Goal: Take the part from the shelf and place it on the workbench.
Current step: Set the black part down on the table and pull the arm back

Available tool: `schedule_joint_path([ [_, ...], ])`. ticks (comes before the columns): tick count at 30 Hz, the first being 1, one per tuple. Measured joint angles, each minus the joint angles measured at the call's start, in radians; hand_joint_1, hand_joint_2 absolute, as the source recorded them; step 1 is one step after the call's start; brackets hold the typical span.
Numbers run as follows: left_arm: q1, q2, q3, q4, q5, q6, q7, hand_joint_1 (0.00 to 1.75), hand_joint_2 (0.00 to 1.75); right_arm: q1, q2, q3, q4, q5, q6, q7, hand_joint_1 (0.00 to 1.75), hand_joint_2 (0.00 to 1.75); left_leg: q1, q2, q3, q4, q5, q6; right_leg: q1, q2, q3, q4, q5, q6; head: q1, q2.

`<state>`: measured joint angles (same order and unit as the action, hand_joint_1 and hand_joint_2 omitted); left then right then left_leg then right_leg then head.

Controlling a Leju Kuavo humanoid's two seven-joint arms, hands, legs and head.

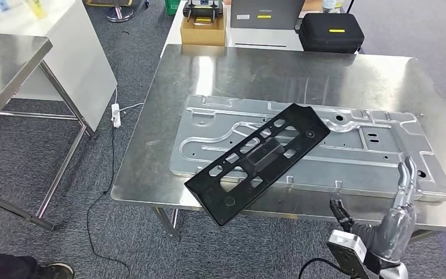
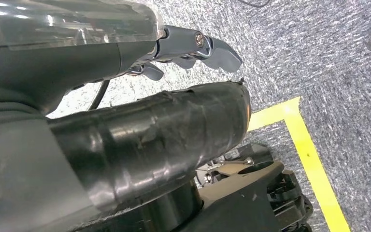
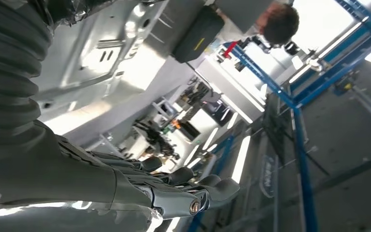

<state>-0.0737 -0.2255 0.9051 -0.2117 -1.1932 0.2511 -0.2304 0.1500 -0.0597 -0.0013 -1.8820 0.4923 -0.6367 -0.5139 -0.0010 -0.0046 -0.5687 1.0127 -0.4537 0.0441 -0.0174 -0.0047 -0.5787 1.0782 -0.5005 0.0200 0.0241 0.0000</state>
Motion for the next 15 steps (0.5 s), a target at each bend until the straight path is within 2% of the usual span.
schedule_joint_path([
  [1,0.0,0.0,0.001,0.0,0.0,0.0,0.0,0.0,0.0,0.009,0.006,-0.007,-0.002,-0.005,-0.001,-0.004,0.0,1.75,-0.001,0.0,-0.001,0.003,-0.001,-0.004,0.003,0.001,0.018,-0.036,0.008,-0.004,0.0,0.0],
  [2,-0.001,0.0,0.002,0.0,0.001,0.001,0.001,0.0,0.0,0.017,0.012,-0.014,-0.004,-0.01,-0.002,-0.007,0.0,1.75,-0.003,0.0,-0.002,0.005,-0.002,-0.009,0.006,0.002,0.022,-0.047,0.007,-0.007,0.0,0.0],
  [5,0.0,0.001,0.004,0.0,0.001,0.003,0.003,0.0,0.0,0.042,0.032,-0.032,-0.005,-0.021,-0.003,-0.014,0.0,1.75,-0.003,0.0,-0.007,0.012,-0.01,-0.025,0.003,0.002,0.019,-0.052,0.018,-0.022,-0.001,0.0],
  [7,0.0,0.001,0.006,0.0,0.002,0.005,0.004,0.0,0.0,0.055,0.047,-0.041,-0.005,-0.031,-0.003,-0.02,0.0,1.75,-0.001,0.0,-0.032,0.077,-0.061,-0.037,-0.002,0.0,0.015,-0.057,0.026,-0.033,-0.002,0.0],
  [9,0.001,0.001,0.009,0.0,0.002,0.007,0.005,0.0,0.0,0.068,0.061,-0.052,-0.004,-0.042,0.0,-0.027,0.0,1.75,0.003,0.0,-0.08,0.203,-0.136,-0.047,-0.001,-0.003,0.007,-0.056,0.03,-0.038,-0.003,0.0],
  [10,0.001,0.001,0.01,0.0,0.002,0.007,0.005,0.0,0.0,0.075,0.069,-0.058,-0.004,-0.047,0.002,-0.03,0.0,1.75,0.004,0.0,-0.097,0.256,-0.158,-0.05,-0.001,-0.004,0.003,-0.054,0.031,-0.038,-0.003,0.0],
  [11,0.002,0.001,0.011,0.0,0.001,0.008,0.005,0.0,0.0,0.082,0.078,-0.063,-0.003,-0.052,0.004,-0.033,0.0,1.75,0.005,0.0,-0.1,0.278,-0.162,-0.051,0.0,-0.004,0.0,-0.051,0.032,-0.037,-0.003,0.0],
  [12,0.002,0.002,0.013,0.0,0.001,0.009,0.006,0.0,0.0,0.088,0.086,-0.068,-0.003,-0.057,0.007,-0.036,0.0,1.75,0.005,0.0,-0.083,0.261,-0.147,-0.051,0.0,-0.004,-0.003,-0.049,0.033,-0.036,-0.003,0.0],
  [15,0.001,0.002,0.017,0.0,0.0,0.01,0.006,0.0,0.0,0.101,0.106,-0.08,-0.002,-0.07,0.014,-0.043,0.0,1.75,0.003,0.0,0.028,0.066,-0.068,-0.041,0.001,-0.004,-0.004,-0.044,0.036,-0.031,-0.003,0.0],
])
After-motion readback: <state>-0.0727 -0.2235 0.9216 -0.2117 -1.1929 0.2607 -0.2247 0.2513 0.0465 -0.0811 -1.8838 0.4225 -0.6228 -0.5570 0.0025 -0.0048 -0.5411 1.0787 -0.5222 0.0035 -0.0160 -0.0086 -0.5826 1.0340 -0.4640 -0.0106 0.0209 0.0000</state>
